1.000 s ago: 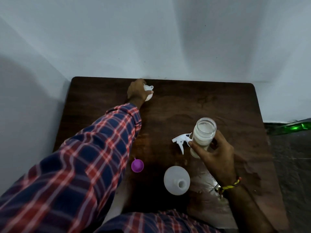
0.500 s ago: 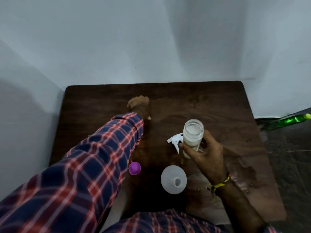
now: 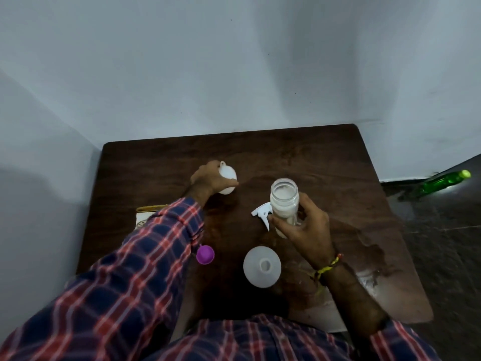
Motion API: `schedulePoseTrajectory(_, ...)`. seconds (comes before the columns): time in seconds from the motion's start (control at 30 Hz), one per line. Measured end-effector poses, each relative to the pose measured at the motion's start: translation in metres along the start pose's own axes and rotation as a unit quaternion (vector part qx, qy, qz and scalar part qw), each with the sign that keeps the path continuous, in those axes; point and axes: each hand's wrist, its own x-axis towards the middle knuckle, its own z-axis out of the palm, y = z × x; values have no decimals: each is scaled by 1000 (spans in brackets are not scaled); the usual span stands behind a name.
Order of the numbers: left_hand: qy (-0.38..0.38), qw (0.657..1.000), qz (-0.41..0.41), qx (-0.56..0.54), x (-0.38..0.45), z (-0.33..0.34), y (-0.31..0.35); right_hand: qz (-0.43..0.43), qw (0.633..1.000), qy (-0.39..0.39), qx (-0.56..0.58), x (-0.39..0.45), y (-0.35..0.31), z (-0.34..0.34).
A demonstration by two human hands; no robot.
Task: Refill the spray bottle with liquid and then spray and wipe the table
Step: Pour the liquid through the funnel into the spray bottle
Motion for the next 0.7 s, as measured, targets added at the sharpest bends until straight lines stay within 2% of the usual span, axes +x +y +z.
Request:
schedulePoseTrajectory(0.2,49,980,61,-185,-73,24,1,-9,1000,-6,8,-2,-6,-2)
schedulePoseTrajectory(0.47,138,926,137,-323,-171,47,11,-28,1000,4,0,-15,-2,-15)
schedulePoseTrajectory(0.6,148,898,175,-377,-209,55,16,-35,999,13,6,-23,2,-28)
schedulePoseTrajectory(0.7,141,884,172,-411,-231,68,13,-40,999,19,10,-27,4,-41)
